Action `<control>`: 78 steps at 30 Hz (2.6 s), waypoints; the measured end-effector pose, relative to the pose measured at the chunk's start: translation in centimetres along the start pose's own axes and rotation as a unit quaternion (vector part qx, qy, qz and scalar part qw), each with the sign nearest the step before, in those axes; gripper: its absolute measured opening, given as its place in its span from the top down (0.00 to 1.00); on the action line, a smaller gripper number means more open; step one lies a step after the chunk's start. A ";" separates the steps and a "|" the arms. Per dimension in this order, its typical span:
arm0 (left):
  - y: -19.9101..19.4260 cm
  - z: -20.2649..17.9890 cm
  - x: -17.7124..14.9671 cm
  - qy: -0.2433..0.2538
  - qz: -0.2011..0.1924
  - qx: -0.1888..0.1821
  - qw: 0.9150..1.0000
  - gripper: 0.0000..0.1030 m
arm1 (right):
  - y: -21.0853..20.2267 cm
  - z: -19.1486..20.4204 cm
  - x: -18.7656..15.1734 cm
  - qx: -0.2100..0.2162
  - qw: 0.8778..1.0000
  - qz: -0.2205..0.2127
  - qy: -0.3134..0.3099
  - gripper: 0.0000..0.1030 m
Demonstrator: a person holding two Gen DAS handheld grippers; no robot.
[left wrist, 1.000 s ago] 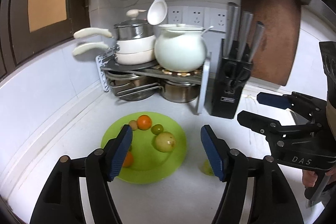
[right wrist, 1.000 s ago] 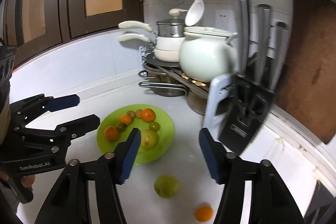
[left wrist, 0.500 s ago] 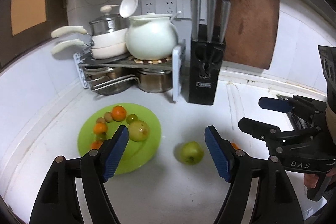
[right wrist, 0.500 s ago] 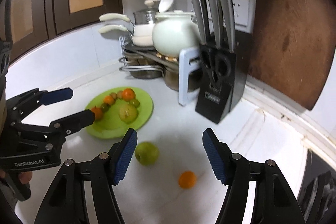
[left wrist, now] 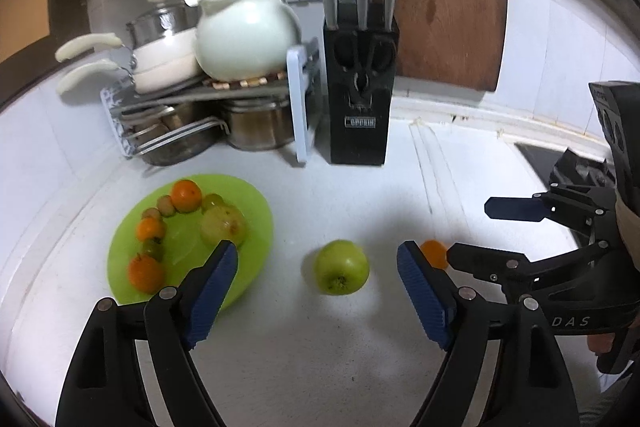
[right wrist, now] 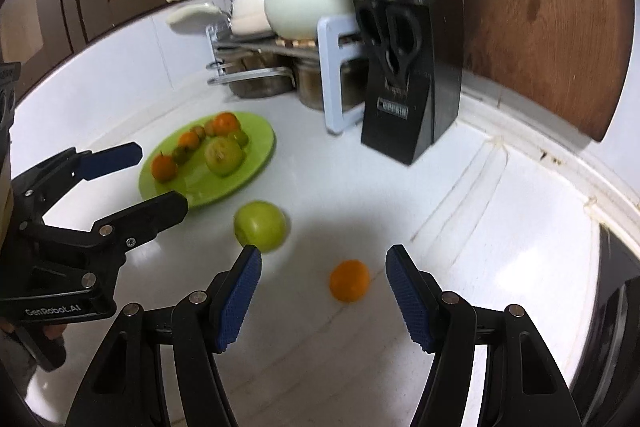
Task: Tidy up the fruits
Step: 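Grasp the green apple with the left gripper while the right gripper grasps a small orange, then carry the green apple and small orange over the green plate with both grippers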
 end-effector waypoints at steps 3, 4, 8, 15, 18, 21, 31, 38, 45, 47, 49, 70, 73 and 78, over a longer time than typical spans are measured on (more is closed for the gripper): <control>1.6 -0.2 0.0 0.006 0.019 -0.010 1.000 0.20 | 1.1 -0.6 -0.2 -0.001 1.000 0.013 0.006 0.36; 2.0 -0.3 0.0 0.007 0.023 -0.013 1.000 0.20 | 1.5 -0.8 -0.2 0.001 1.000 0.018 0.009 0.36; 4.2 -0.7 0.0 0.012 0.056 -0.021 0.998 0.20 | 2.8 -1.4 -0.2 0.005 0.999 0.037 0.019 0.36; 7.2 -1.2 0.1 0.021 0.083 -0.023 0.996 0.21 | 4.4 -2.2 -0.2 0.007 0.998 0.056 0.027 0.41; 8.0 -1.2 0.3 0.021 0.089 -0.024 0.995 0.21 | 5.0 -2.2 0.0 0.009 0.998 0.061 0.024 0.46; 8.7 -1.2 0.5 0.019 0.094 -0.026 0.995 0.21 | 5.6 -2.3 0.1 0.017 0.997 0.067 0.025 0.50; 10.3 -1.4 0.8 0.022 0.112 -0.035 0.993 0.42 | 6.8 -2.1 0.2 0.023 0.996 0.080 0.021 0.60; 10.5 -1.5 0.7 0.021 0.121 -0.037 0.992 0.52 | 7.0 -2.3 0.1 0.023 0.996 0.084 0.022 0.67; 10.2 -1.6 0.4 0.020 0.126 -0.040 0.991 0.53 | 6.9 -2.3 0.1 0.021 0.996 0.081 0.020 0.68; 10.0 -1.7 0.4 0.020 0.123 -0.040 0.991 0.53 | 6.8 -2.3 0.1 0.021 0.996 0.078 0.021 0.68; 9.7 -1.8 0.3 0.020 0.121 -0.039 0.992 0.53 | 6.6 -2.2 0.1 0.021 0.997 0.076 0.021 0.68; 3.1 0.0 -0.9 -0.047 0.078 -0.013 0.996 0.53 | 1.9 0.0 0.6 0.044 0.999 0.017 -0.015 0.68; 1.9 0.3 -1.4 -0.058 0.069 -0.005 0.996 0.53 | 1.2 0.7 0.6 0.049 0.999 0.009 -0.024 0.68; 0.1 0.7 -2.3 -0.070 0.054 0.006 0.996 0.53 | 0.1 1.9 0.3 0.058 0.998 -0.002 -0.040 0.68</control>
Point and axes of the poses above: each gripper's, at about its wrist camera, not at the fingertips, and y roughly the way its jaws point, z to its left, x to its top, the point moved 2 cm from there along y, roughly the way its jaws point, and after that the axes turned 15 degrees about z, right-handed, at the moved point
